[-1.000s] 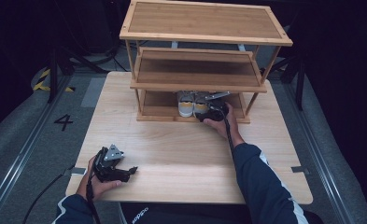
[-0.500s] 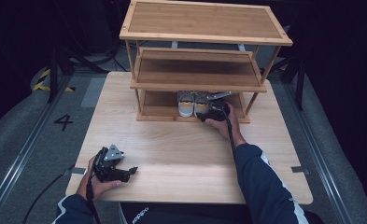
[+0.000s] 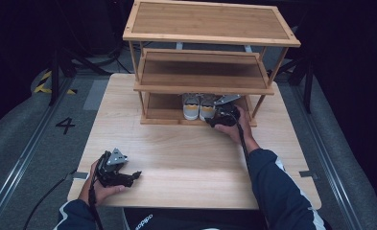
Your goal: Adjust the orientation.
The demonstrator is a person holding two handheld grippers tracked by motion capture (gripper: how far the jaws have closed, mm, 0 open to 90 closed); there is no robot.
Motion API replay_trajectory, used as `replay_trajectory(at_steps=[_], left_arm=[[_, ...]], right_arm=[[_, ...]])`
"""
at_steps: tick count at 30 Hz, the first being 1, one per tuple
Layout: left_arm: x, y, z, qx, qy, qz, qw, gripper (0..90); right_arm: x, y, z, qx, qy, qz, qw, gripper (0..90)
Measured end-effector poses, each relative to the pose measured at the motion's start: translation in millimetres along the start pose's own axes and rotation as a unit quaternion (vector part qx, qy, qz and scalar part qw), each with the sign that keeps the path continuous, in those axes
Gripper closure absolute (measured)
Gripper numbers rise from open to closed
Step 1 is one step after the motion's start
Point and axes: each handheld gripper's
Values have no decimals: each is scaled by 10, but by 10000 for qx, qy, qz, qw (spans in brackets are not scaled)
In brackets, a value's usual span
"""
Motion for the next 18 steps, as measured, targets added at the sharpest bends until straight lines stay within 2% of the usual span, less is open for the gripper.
replay_trajectory(at_steps=[1,3,4,6,7,18], left_arm=[[0,-1,1,-9,1,-1,10000,169],[-1,-1,2,-13,2,-4,10000,169],[0,-1,2,-11,2,-2,10000,169],[-1,-1,2,-12,2,-3,10000,169],[0,-1,3,-16,0,1,10000,169],[0,-1,2,-20,4,4,10000,169]], right_arm=[[10,9,-41,56,29,-113,9999,273],[21,13,-61,92,80,-139,9998,274],[25,15,-87,116,82,-254,9996,275],[39,14,-131,163,101,-279,9994,278],[42,16,-181,241,166,-385,9988,278],[43,-53,-464,457,276,-646,9965,277]])
Point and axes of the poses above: each handheld gripper's, and its own axes: z roughly forward along the jaws, y roughly out of its top, x roughly to its left, and after that the axes turned 3 degrees about -z, right-handed
